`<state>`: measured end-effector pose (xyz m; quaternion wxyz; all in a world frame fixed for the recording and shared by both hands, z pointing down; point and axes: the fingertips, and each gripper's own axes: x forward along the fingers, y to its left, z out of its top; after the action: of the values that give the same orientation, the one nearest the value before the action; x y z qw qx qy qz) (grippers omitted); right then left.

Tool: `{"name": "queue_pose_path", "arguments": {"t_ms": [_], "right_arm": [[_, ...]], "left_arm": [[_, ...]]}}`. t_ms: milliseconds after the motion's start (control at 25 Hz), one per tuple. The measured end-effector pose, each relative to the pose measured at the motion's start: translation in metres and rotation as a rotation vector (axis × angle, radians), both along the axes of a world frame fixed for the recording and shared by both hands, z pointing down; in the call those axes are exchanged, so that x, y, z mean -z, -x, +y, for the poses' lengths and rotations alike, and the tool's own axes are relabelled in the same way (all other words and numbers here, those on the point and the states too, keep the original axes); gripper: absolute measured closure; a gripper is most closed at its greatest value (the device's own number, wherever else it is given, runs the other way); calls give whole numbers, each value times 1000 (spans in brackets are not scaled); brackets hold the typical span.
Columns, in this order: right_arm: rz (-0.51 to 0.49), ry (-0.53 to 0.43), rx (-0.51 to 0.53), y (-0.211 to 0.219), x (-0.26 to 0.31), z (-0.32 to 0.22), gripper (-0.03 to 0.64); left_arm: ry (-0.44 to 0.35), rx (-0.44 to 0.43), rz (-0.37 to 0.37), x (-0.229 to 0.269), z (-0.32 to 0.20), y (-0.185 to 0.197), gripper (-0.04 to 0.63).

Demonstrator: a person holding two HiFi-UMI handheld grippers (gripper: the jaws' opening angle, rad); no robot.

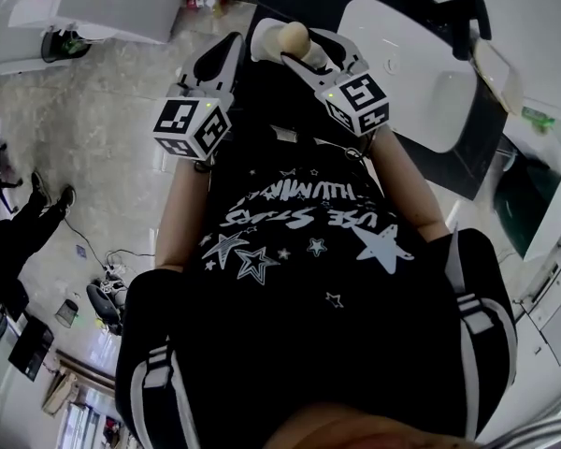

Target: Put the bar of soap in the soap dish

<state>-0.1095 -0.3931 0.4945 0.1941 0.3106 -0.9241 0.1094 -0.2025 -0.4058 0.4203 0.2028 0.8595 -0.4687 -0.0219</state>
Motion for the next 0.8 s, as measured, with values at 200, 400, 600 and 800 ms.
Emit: {"name": "queue_pose_path", "arguments": {"t_ms": [200,400,600,800], "right_arm": [[93,7,53,6,-13,1,354],[157,36,93,9,-27,1,354],[189,56,124,10,-30,0,354],[245,50,148,9,-35,-1,354]], "left_arm": [[22,-6,13,-9,-8,0,583],[36,-3,24,-15,-14,-1,583],[41,-3,24,-16,-21,-3,583],[47,-12,20,-18,-22,-8,583]]}}
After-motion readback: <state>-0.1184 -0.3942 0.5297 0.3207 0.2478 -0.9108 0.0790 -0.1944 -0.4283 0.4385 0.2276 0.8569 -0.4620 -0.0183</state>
